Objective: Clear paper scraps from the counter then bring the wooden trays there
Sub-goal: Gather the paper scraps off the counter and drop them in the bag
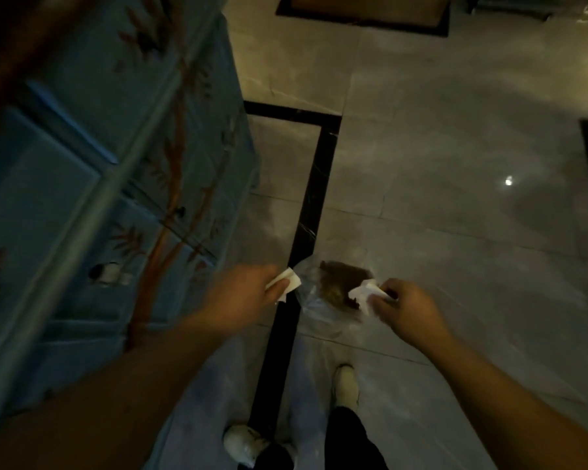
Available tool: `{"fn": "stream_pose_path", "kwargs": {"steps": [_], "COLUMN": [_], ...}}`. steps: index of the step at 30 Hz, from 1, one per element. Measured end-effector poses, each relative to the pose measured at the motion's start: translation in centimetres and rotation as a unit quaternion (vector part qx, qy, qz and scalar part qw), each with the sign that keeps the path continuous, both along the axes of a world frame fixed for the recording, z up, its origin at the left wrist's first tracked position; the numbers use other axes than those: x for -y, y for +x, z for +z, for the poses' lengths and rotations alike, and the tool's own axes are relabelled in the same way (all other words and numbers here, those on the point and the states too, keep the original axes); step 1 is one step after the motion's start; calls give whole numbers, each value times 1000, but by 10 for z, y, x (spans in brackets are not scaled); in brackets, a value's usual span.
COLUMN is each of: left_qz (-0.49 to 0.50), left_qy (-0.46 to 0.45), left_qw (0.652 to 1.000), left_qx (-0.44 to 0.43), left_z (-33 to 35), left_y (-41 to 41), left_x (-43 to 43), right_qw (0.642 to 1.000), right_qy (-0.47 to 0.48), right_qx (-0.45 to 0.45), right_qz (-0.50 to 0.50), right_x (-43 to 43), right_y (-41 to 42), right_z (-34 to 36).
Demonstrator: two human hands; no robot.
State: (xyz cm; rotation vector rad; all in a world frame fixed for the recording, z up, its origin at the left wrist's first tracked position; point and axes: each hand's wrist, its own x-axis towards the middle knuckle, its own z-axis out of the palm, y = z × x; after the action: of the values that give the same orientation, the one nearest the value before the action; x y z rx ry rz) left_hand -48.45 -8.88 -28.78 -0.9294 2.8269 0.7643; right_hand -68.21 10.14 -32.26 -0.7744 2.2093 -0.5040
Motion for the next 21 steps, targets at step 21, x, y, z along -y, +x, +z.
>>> {"fn": "stream_pose_path", "kwargs": {"steps": [21], "left_qz": [206], "left_qy": [315], "left_qw": [925], "left_qx": [52], "left_z": [-371], "left_y": [-135], "left_x": [-42], "right_qw": [960], "right_qy": [33], "right_qx": [166], "right_qz": [-223], "right_x": [-2], "right_y": [-73], "right_z": [-364]}}
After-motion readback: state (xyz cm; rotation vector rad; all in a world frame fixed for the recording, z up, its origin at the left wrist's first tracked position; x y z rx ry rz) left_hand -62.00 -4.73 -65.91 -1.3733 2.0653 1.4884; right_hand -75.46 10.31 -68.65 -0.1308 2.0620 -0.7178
